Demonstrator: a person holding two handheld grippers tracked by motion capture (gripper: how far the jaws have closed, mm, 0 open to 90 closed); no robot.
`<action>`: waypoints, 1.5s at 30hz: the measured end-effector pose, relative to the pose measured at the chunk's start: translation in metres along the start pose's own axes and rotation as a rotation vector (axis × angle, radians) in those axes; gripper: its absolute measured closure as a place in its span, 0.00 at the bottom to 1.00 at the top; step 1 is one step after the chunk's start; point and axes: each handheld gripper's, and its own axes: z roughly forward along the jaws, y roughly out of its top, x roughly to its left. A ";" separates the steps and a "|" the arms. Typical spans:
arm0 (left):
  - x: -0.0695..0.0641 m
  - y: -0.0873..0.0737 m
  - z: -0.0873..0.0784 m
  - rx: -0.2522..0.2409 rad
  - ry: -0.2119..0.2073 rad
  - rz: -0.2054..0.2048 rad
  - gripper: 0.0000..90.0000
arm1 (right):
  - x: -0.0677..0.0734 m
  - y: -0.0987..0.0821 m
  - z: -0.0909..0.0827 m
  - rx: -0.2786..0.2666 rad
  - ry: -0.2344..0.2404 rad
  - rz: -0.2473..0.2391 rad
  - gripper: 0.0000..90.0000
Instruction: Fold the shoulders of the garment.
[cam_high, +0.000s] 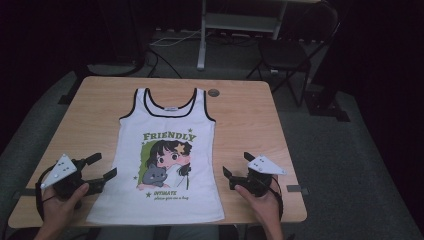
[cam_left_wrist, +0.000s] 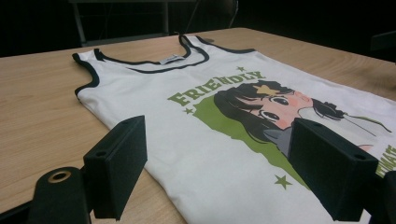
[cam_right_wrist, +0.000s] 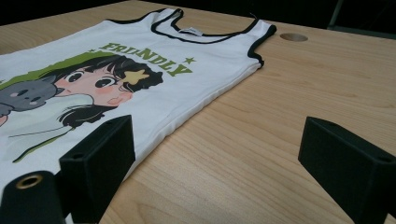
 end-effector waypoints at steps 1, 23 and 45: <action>0.000 0.000 0.000 0.000 0.000 0.000 0.22 | 0.000 0.000 0.000 0.000 0.000 0.000 0.11; 0.047 0.060 0.058 0.042 0.029 0.028 0.22 | -0.001 0.000 0.000 -0.004 0.011 0.003 0.11; 0.150 0.119 0.207 0.218 0.127 0.002 0.22 | 0.001 0.000 0.001 0.000 0.026 -0.022 0.11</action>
